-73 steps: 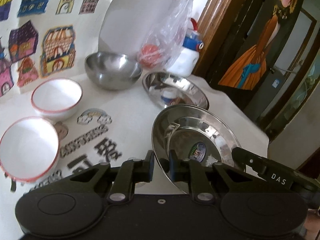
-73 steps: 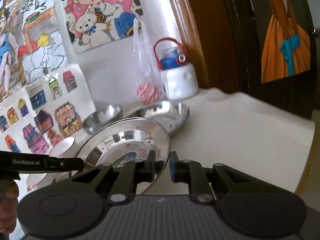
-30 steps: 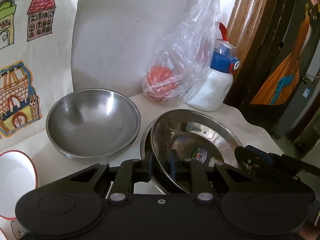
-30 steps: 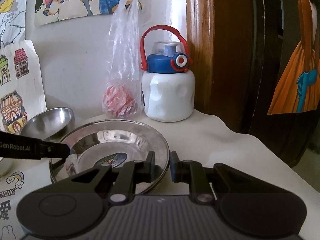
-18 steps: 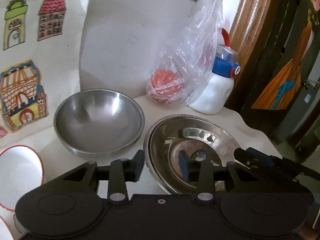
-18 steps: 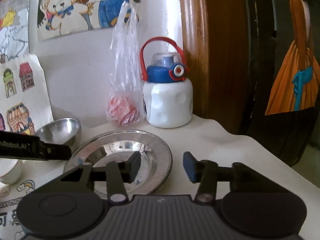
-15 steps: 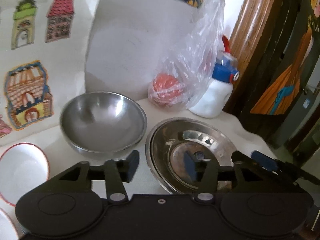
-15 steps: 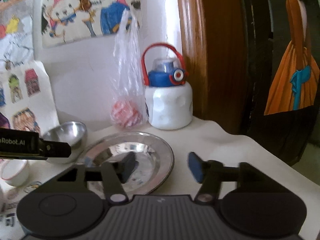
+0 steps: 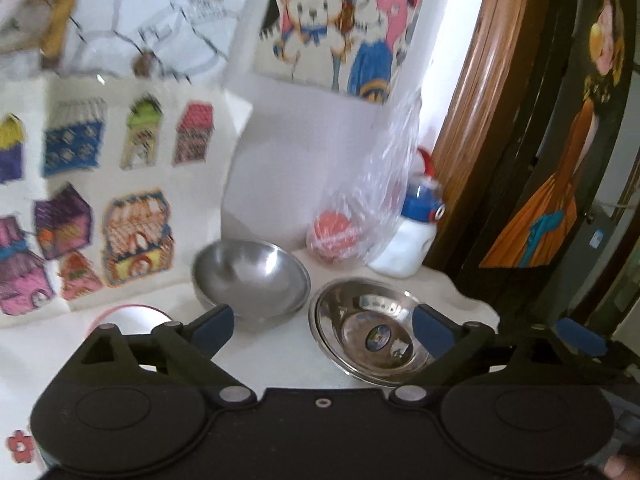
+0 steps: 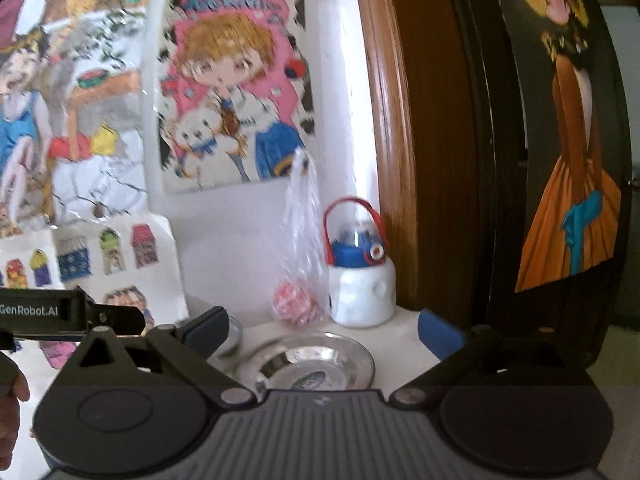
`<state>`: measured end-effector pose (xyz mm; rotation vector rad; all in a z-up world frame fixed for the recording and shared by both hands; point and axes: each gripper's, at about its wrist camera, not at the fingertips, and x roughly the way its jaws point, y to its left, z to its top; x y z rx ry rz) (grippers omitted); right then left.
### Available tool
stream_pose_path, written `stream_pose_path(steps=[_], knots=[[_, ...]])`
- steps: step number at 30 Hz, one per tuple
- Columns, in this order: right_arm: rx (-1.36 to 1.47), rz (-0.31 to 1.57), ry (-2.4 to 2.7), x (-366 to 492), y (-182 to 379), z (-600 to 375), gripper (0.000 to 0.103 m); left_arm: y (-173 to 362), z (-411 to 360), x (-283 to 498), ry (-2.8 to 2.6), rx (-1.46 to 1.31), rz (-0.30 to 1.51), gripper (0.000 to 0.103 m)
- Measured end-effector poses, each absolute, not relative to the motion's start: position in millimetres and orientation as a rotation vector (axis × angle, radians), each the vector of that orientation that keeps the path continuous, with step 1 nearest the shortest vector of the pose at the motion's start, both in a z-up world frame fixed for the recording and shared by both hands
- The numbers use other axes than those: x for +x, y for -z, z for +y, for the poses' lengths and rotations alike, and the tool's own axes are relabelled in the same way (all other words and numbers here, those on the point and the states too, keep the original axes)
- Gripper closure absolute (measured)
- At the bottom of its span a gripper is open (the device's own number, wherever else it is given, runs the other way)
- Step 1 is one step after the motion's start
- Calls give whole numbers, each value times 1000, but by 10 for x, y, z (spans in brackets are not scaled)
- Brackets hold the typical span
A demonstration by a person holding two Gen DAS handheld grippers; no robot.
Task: Organize plates and bowls
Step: 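Move both grippers to the steel bowl and close them on its rim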
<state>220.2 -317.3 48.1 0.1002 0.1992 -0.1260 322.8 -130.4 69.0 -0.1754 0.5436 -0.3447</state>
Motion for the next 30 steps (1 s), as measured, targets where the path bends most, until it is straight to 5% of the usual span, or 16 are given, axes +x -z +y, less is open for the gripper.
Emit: stream_pose_path(steps=[14,30], knots=[[29,203,23,1646,-619,-2423,0,-928,-414,2441,276,-106,444,1],[-179,352,-107,2524,-550,-2066,0,-921,189,2770,164,42,481,1]])
